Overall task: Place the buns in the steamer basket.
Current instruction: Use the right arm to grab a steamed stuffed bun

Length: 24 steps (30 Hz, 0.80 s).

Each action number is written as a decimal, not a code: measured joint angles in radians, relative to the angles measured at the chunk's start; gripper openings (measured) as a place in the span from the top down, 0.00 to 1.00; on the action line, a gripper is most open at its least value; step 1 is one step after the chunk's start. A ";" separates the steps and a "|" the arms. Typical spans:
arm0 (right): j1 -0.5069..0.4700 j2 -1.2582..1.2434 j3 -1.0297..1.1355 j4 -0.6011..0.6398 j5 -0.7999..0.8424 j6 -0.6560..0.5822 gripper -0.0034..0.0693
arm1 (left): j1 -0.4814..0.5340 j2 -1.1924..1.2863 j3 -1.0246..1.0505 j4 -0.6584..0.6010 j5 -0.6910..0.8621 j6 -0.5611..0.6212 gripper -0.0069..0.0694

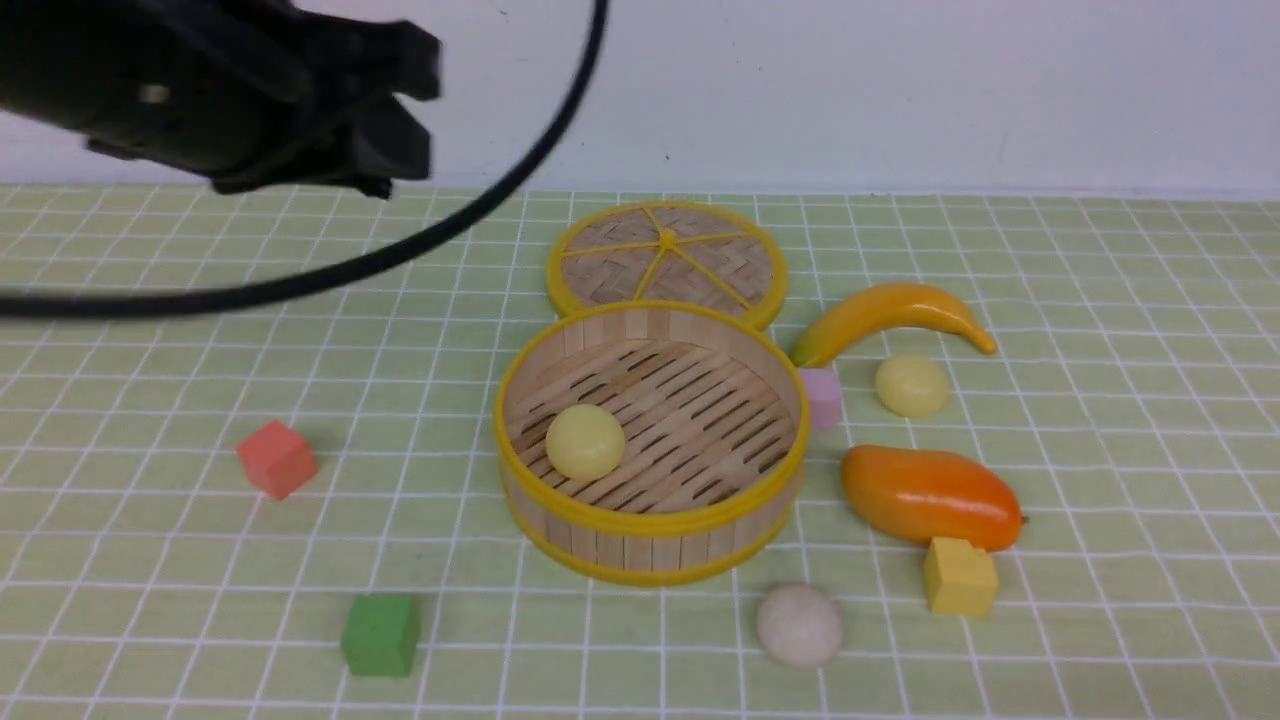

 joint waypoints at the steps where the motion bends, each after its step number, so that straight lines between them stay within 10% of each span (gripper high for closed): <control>1: 0.000 0.000 -0.020 0.015 -0.005 0.046 0.62 | 0.000 -0.085 0.050 0.010 -0.021 0.000 0.82; 15: 0.021 0.510 -0.854 -0.142 0.658 0.211 0.62 | 0.000 -0.919 0.684 0.081 -0.210 -0.098 0.93; 24: 0.121 1.027 -1.088 -0.011 1.192 -0.090 0.62 | 0.000 -1.220 0.914 0.143 -0.198 -0.223 0.93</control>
